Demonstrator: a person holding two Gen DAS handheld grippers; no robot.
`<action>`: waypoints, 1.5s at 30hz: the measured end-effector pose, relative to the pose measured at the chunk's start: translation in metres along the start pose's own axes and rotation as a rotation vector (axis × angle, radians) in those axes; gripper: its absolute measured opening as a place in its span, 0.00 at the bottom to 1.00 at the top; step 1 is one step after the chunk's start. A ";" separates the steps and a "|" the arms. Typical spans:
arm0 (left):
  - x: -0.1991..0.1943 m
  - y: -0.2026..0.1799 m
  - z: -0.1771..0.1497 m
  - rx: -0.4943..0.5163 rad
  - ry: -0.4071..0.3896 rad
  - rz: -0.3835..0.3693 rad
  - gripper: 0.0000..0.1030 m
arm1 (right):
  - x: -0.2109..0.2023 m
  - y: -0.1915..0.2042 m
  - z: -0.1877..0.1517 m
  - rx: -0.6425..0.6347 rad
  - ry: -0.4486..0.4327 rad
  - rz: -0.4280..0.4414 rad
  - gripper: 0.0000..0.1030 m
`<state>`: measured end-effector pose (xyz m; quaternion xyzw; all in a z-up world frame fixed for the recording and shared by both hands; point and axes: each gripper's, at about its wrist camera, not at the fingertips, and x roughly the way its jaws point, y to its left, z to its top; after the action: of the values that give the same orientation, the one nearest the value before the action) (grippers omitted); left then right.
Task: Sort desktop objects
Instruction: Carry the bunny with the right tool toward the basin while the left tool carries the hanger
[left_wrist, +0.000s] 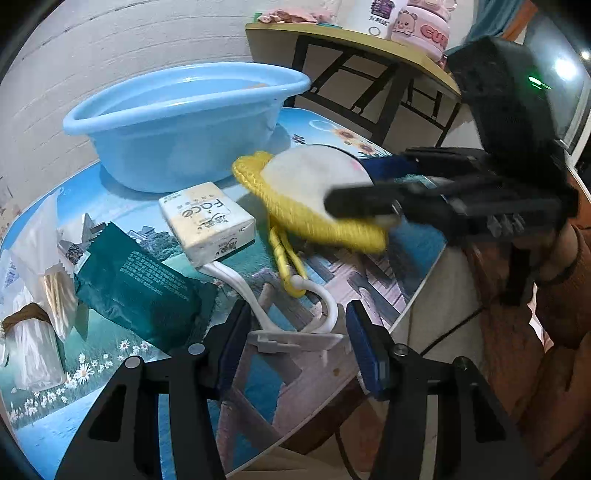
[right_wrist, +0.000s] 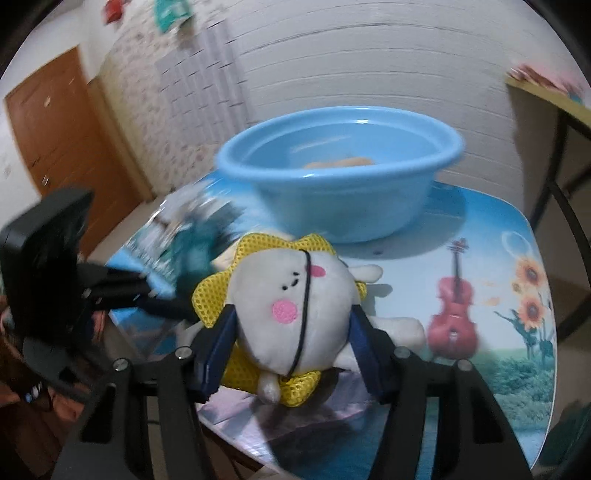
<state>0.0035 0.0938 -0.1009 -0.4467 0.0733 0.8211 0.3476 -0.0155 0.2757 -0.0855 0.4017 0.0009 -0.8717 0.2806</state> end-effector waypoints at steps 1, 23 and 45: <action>0.000 0.000 0.000 0.002 -0.001 -0.001 0.51 | 0.000 -0.005 0.000 0.016 -0.009 0.003 0.57; -0.009 0.001 -0.005 0.017 -0.008 -0.028 0.52 | -0.007 0.006 0.003 -0.004 -0.041 -0.032 0.57; -0.006 0.026 0.001 -0.102 -0.029 0.095 0.56 | -0.026 0.009 -0.013 -0.097 -0.017 -0.140 0.78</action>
<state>-0.0116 0.0716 -0.1006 -0.4482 0.0473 0.8456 0.2861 0.0115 0.2836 -0.0736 0.3793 0.0685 -0.8915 0.2382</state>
